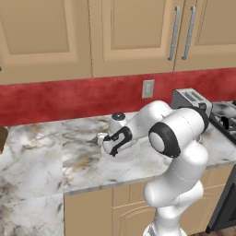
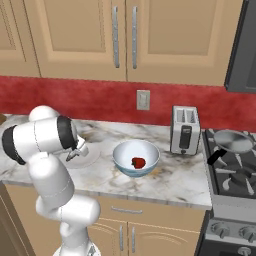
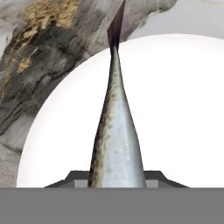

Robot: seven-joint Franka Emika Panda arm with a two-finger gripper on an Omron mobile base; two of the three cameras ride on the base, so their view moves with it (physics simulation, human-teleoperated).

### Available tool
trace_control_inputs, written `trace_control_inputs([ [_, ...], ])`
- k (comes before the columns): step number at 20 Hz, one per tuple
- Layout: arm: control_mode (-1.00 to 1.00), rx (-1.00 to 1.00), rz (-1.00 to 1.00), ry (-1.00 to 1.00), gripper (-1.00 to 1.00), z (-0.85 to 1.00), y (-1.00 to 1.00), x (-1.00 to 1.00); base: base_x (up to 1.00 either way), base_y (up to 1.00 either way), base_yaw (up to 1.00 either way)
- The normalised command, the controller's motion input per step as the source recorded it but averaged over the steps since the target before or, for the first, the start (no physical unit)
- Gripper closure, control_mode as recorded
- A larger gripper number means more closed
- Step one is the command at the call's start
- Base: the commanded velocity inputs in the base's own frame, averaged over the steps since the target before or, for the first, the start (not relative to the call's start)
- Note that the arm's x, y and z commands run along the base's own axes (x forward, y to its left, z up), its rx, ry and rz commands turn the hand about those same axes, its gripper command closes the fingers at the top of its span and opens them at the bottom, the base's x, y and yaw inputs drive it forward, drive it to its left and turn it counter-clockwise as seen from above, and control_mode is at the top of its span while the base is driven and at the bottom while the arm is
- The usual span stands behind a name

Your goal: Place the fish on the plate and place the bell pepper on the same plate.

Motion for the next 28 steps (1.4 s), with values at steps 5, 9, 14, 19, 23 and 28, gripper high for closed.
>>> trace_control_inputs([
  [5,-1.0,0.0,0.0,0.0,-1.0,-0.08,0.0,-0.04,0.0,0.0,0.0],
  [9,-1.0,0.0,0.0,0.0,-1.0,0.01,-0.07,-0.07,0.0,0.0,0.0],
  [14,-1.0,-0.01,0.0,0.0,-1.0,0.17,-0.07,-0.07,0.0,0.0,0.0],
  [19,-1.0,0.0,0.0,0.0,-1.0,0.35,-0.1,-0.17,0.0,0.0,0.0],
  [23,-1.0,0.0,0.0,0.0,-1.0,0.31,-0.19,-0.3,0.0,0.0,0.0],
  [28,-1.0,0.0,0.0,0.01,-1.0,0.3,-0.22,-0.32,0.0,0.0,0.0],
])
